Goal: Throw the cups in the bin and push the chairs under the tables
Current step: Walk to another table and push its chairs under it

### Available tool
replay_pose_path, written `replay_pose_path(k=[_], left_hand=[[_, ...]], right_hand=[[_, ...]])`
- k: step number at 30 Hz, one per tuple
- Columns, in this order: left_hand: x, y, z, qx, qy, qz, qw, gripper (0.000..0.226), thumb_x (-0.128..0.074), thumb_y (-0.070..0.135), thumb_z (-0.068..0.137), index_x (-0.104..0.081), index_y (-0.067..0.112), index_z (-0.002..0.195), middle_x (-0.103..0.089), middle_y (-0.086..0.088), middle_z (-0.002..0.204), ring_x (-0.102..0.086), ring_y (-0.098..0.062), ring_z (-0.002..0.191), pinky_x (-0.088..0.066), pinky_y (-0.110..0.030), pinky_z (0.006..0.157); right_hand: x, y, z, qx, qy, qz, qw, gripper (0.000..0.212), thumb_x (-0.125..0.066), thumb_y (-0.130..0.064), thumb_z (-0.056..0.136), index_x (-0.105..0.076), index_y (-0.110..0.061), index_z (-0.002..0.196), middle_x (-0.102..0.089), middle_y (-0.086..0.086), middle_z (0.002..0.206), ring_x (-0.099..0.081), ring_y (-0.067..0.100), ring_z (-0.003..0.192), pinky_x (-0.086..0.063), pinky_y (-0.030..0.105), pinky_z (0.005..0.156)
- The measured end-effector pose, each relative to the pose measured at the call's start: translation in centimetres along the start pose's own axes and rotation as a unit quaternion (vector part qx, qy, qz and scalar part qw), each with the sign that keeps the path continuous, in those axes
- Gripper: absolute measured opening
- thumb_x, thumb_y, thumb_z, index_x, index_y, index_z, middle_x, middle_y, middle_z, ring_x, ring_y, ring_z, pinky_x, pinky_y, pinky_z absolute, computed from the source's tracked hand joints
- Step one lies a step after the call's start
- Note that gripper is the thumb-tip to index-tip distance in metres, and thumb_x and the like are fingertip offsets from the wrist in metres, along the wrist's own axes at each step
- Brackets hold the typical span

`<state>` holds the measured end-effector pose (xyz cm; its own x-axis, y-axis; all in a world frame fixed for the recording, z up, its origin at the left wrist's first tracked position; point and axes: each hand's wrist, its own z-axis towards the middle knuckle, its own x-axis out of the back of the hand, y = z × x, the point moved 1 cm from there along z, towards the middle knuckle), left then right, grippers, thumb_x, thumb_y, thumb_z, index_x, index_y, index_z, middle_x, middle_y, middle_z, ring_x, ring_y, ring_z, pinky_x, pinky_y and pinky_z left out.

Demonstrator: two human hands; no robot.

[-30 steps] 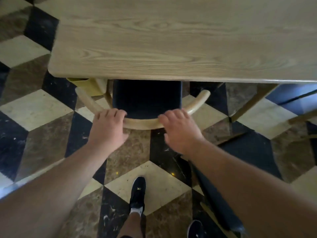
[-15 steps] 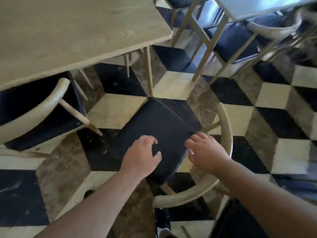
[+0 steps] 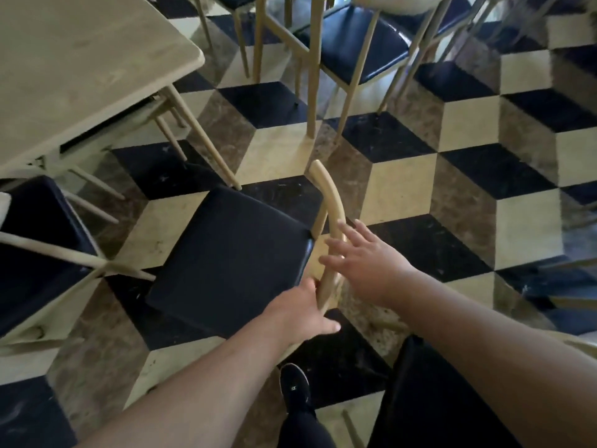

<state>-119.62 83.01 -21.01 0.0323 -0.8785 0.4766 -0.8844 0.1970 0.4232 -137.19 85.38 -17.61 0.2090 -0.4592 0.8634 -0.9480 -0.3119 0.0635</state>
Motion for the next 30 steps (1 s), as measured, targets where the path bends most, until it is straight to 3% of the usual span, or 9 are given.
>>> replay_pose_path(k=[2, 4, 7, 9, 12, 15, 20, 23, 30], left_hand=[[-1.2, -0.5, 0.3, 0.048, -0.016, 0.007, 0.999, 0.073, -0.078, 0.039, 0.089, -0.038, 0.026, 0.149, -0.064, 0.003, 0.111, -0.07, -0.024, 0.098, -0.057, -0.041, 0.084], [-1.4, -1.3, 0.0, 0.061, -0.039, -0.037, 0.997, 0.064, -0.072, 0.025, 0.09, -0.039, 0.03, 0.145, -0.066, -0.001, 0.104, -0.07, -0.023, 0.087, -0.059, -0.042, 0.081], [-0.4, -3.4, -1.0, 0.034, -0.077, -0.044, 0.995, 0.064, -0.068, 0.016, 0.088, -0.039, 0.033, 0.142, -0.067, -0.004, 0.1, -0.07, -0.024, 0.084, -0.06, -0.042, 0.077], [0.4, -5.5, -1.9, 0.021, -0.091, -0.029, 0.995, 0.067, -0.067, 0.015, 0.088, -0.038, 0.032, 0.145, -0.066, -0.006, 0.1, -0.07, -0.027, 0.084, -0.062, -0.044, 0.077], [1.9, -8.6, -3.4, 0.006, -0.092, -0.009, 0.996, 0.07, -0.066, 0.016, 0.092, -0.034, 0.032, 0.151, -0.062, -0.006, 0.098, -0.069, -0.028, 0.08, -0.062, -0.046, 0.073], [3.6, -12.4, -4.4, -0.018, -0.063, 0.004, 0.998, 0.058, -0.066, 0.025, 0.096, -0.039, 0.027, 0.147, -0.065, -0.005, 0.099, -0.068, -0.029, 0.083, -0.061, -0.049, 0.075], [5.9, -19.8, -6.5, -0.038, 0.025, 0.042, 0.998, 0.049, -0.059, 0.046, 0.104, -0.042, 0.026, 0.146, -0.061, -0.001, 0.097, -0.059, -0.029, 0.084, -0.047, -0.043, 0.068], [8.2, -23.8, -7.1, -0.042, 0.051, 0.075, 0.995, 0.047, -0.061, 0.048, 0.102, -0.051, 0.023, 0.141, -0.066, -0.002, 0.097, -0.064, -0.028, 0.083, -0.055, -0.044, 0.068], [13.6, -28.4, -6.0, 0.011, 0.103, 0.146, 0.984, 0.056, -0.07, 0.059, 0.095, -0.061, 0.017, 0.131, -0.072, -0.004, 0.102, -0.069, -0.031, 0.091, -0.046, -0.04, 0.069]], right_hand=[[-0.2, -0.6, 1.1, 0.024, -0.03, -0.042, 0.998, 0.067, -0.066, -0.027, 0.102, -0.037, -0.035, 0.162, -0.027, 0.006, 0.174, 0.002, 0.043, 0.162, 0.001, 0.07, 0.127], [0.4, -1.5, 2.4, 0.047, -0.047, -0.062, 0.996, 0.057, -0.071, -0.032, 0.1, -0.051, -0.033, 0.153, -0.043, 0.004, 0.166, -0.011, 0.041, 0.162, 0.003, 0.069, 0.127], [1.4, -3.0, 4.0, 0.086, -0.071, -0.086, 0.99, 0.04, -0.075, -0.037, 0.098, -0.065, -0.033, 0.136, -0.065, -0.003, 0.138, -0.047, 0.031, 0.144, -0.008, 0.067, 0.127], [2.3, -4.0, 5.3, 0.11, -0.088, -0.082, 0.987, 0.035, -0.074, -0.042, 0.098, -0.067, -0.034, 0.131, -0.068, -0.005, 0.128, -0.057, 0.027, 0.132, -0.017, 0.065, 0.126], [3.9, -6.1, 7.3, 0.123, -0.106, -0.074, 0.984, 0.034, -0.069, -0.045, 0.099, -0.065, -0.034, 0.131, -0.068, -0.006, 0.126, -0.057, 0.025, 0.129, -0.02, 0.063, 0.125], [4.8, -8.6, 9.6, 0.113, -0.119, -0.061, 0.985, 0.035, -0.066, -0.049, 0.099, -0.065, -0.034, 0.13, -0.068, -0.007, 0.123, -0.058, 0.024, 0.125, -0.018, 0.063, 0.124], [6.6, -13.1, 14.5, 0.092, -0.153, -0.063, 0.982, 0.038, -0.063, -0.054, 0.098, -0.064, -0.033, 0.13, -0.067, -0.005, 0.118, -0.06, 0.027, 0.121, -0.018, 0.07, 0.122], [7.9, -15.7, 17.2, 0.089, -0.155, -0.067, 0.982, 0.036, -0.062, -0.055, 0.098, -0.064, -0.032, 0.125, -0.066, -0.005, 0.113, -0.06, 0.028, 0.118, -0.021, 0.072, 0.12], [11.0, -17.3, 23.0, 0.1, -0.131, -0.072, 0.984, 0.038, -0.059, -0.061, 0.095, -0.066, -0.031, 0.118, -0.07, -0.006, 0.111, -0.064, 0.025, 0.11, -0.042, 0.052, 0.109]])
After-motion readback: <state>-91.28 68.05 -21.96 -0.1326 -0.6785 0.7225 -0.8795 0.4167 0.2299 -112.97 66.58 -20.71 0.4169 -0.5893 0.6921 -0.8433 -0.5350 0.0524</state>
